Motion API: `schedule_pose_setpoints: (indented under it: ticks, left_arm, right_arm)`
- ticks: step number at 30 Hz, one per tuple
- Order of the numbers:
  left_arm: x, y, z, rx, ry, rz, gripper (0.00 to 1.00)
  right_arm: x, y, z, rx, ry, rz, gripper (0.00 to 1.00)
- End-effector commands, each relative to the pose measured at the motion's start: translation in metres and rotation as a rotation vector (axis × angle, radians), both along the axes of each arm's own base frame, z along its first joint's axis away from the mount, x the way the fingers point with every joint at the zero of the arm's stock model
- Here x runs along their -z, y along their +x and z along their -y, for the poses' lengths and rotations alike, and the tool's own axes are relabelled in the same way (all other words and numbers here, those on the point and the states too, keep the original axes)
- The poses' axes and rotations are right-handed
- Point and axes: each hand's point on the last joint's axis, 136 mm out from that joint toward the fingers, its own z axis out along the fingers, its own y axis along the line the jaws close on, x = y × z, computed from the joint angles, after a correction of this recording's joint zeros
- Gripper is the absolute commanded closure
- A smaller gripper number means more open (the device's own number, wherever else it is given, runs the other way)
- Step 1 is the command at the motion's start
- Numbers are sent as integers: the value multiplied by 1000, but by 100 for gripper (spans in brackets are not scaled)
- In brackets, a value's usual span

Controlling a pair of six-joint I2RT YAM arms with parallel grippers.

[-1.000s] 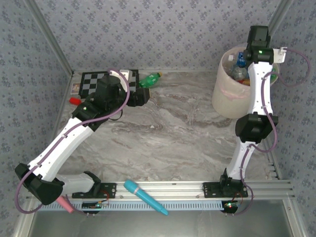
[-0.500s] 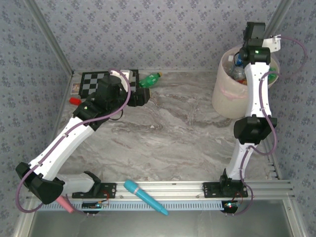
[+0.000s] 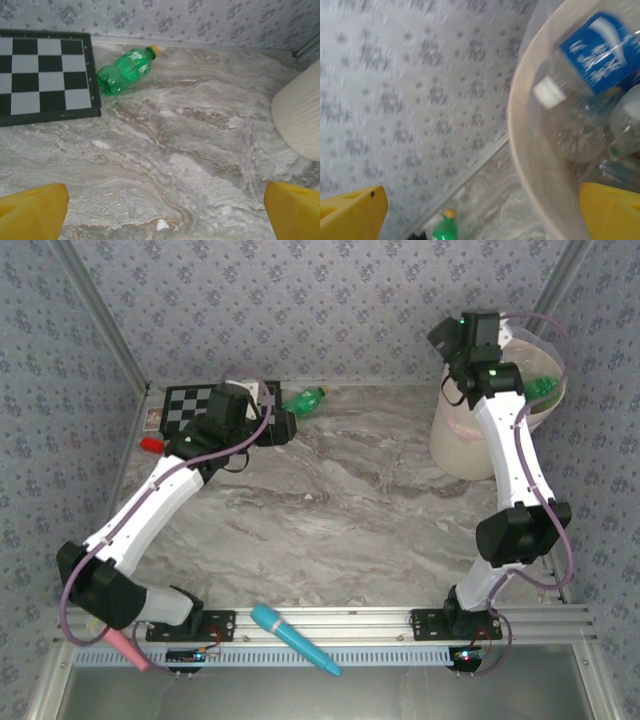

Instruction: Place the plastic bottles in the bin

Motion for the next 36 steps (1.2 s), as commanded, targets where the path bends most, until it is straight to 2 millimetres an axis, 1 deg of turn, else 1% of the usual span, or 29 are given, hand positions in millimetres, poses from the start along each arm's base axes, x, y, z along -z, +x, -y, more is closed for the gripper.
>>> schedule_pose_setpoints:
  ticks: [1, 3, 5, 8, 11, 13, 16, 19, 20, 23, 26, 29, 31, 33, 36]
  left_arm:
    - [8, 21, 1, 4, 29, 13, 0]
    - [21, 36, 0, -2, 52, -2, 0]
    - [36, 54, 1, -2, 60, -28, 0]
    - [57, 81, 2, -10, 83, -63, 0]
    - [73, 112, 7, -9, 93, -68, 0]
    - [82, 132, 11, -9, 94, -64, 0]
    - [96, 163, 19, 2, 90, -60, 0]
    - [110, 191, 30, 25, 96, -59, 0]
    - [107, 203, 35, 32, 92, -42, 0]
    - [118, 228, 39, 33, 98, -33, 0]
    - [134, 249, 43, 33, 104, -38, 0]
    - [145, 264, 43, 24, 130, -25, 0]
    - [152, 270, 37, 5, 132, -11, 0]
    - [160, 274, 35, 14, 117, -23, 0]
    - [175, 273, 40, 65, 116, -40, 0]
  right_arm:
    - [-27, -15, -31, -151, -110, 78, 0]
    - [-23, -25, -48, -208, -132, 69, 0]
    - [-19, -36, -66, -270, -191, 66, 0]
    - [-14, -55, -86, -344, -243, 70, 0]
    - [-7, -73, -95, -379, -274, 64, 0]
    - [-5, -83, -97, -396, -282, 54, 0]
    - [-5, -96, -93, -396, -277, 46, 0]
    - [-10, -106, -87, -389, -279, 55, 0]
    - [-7, -112, -84, -386, -285, 32, 0]
    - [-10, -124, -75, -373, -304, 20, 0]
    - [-14, -134, -63, -362, -330, 17, 0]
    - [-19, -141, -50, -332, -333, 17, 0]
    - [-20, -145, -45, -322, -330, 14, 0]
    - [-20, -148, -40, -314, -329, 7, 0]
    - [-19, -150, -34, -307, -321, -2, 0]
